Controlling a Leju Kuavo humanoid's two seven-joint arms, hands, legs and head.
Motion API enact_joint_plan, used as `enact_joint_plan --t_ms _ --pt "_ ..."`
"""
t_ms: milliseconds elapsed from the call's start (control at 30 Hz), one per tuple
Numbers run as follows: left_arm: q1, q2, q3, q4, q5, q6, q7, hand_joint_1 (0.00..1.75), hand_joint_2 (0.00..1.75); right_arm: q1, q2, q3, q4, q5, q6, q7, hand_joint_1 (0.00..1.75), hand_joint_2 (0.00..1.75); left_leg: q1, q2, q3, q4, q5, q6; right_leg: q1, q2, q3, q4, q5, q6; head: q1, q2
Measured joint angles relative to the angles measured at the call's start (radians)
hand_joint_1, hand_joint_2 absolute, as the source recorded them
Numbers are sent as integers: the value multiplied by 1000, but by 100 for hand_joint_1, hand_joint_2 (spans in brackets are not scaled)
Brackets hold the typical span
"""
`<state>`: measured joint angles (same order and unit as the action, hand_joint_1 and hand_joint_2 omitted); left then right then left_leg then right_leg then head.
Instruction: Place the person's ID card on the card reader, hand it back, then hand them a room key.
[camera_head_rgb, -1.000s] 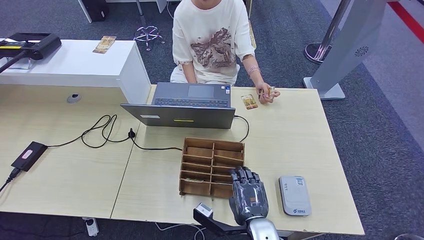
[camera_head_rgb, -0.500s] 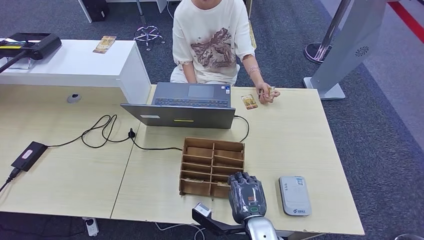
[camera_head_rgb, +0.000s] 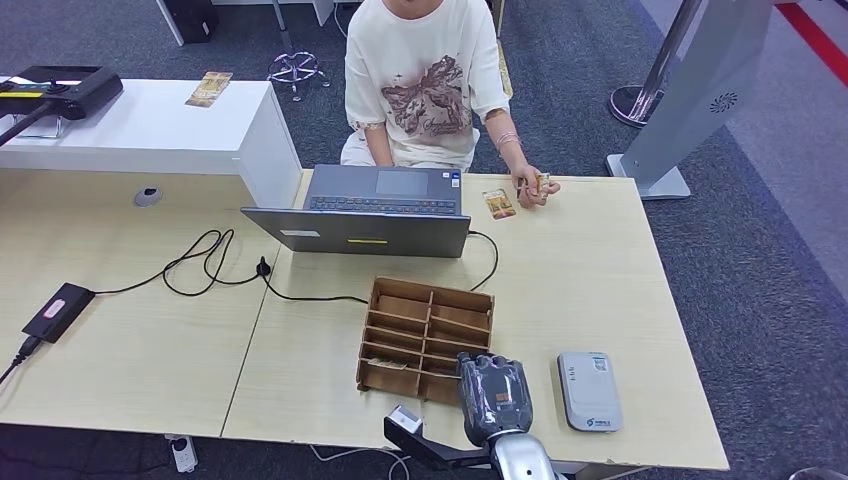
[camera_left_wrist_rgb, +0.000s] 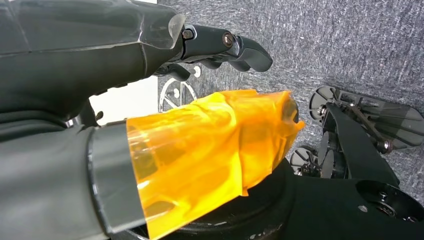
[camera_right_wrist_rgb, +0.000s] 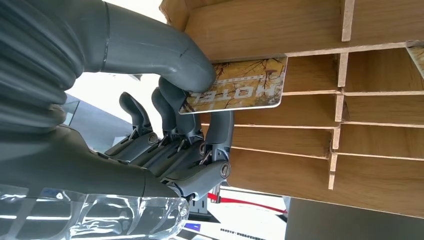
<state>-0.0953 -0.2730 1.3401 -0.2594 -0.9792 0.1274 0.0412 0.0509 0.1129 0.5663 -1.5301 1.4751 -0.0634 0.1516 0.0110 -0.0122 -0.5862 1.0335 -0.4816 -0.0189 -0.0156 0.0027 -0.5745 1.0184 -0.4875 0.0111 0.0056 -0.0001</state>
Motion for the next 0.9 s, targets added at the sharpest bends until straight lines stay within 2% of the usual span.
enact_joint_plan --t_ms 67,200,900 --pt "0 0 0 0 -1 0 0 0 0 0 0 0 0 0 -6 -4 169 175 0 0 0 0 0 0 0 0 0 0 0 0 0 0" --pt "0 0 0 0 -1 0 0 0 0 1 1 -2 -6 11 -28 -12 175 175 0 0 0 0 0 0 0 0 0 0 0 0 0 0" --pt "1 0 -4 0 -10 1 4 0 0 11 34 -40 -184 4 -178 -117 175 175 0 0 0 0 0 0 0 0 0 0 0 0 0 0"
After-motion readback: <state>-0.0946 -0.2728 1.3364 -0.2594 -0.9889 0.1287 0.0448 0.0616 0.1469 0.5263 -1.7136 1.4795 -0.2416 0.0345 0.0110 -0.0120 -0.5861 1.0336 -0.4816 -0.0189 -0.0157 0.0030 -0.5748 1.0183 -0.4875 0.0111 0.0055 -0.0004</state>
